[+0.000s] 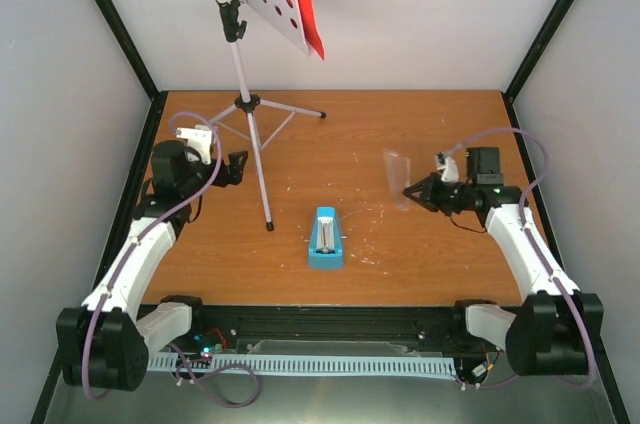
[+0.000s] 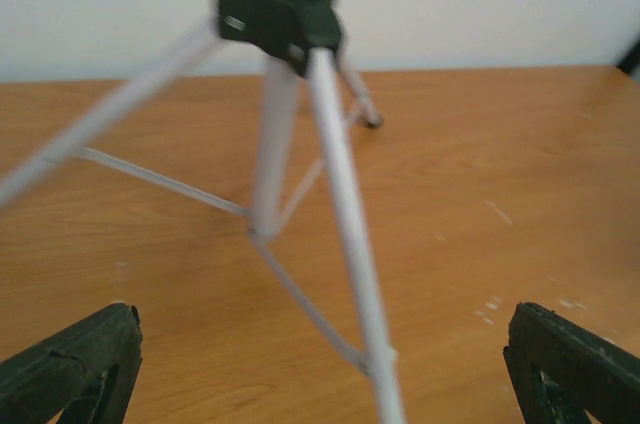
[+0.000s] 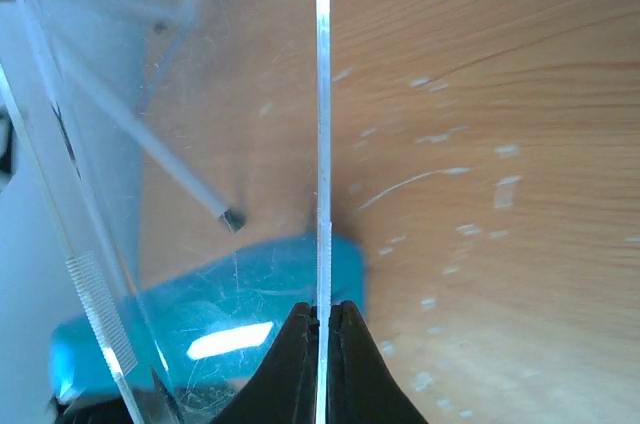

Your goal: Pack up the instrument practice props

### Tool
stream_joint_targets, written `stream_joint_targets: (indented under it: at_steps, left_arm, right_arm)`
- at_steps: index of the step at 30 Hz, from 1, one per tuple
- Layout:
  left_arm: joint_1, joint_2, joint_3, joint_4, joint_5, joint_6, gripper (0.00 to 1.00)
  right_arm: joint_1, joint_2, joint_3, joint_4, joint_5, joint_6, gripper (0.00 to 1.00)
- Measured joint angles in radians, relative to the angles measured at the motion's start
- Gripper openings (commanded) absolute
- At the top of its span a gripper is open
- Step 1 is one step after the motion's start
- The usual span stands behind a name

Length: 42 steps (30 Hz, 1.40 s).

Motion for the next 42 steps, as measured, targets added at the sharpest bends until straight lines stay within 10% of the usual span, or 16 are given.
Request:
stream_joint_targets:
  at_steps: [10, 24, 42]
  left_arm:
    - [-0.037, 0.103, 0.080, -0.013, 0.444, -0.211, 0.97]
    - [-0.073, 0.002, 0.113, -0.012, 0.970, -0.246, 0.91]
    - [-0.340, 0.034, 0.027, -0.133, 1.191, -0.208, 0.67]
  right_arm:
    - [0.341, -0.158, 0.164, -0.070, -0.099, 0.048, 0.03]
    - [0.760, 0.010, 0.257, -0.212, -0.204, -0.011, 0.03]
    - [0.840, 0.136, 0.112, -0.211, -0.254, -0.090, 0.03]
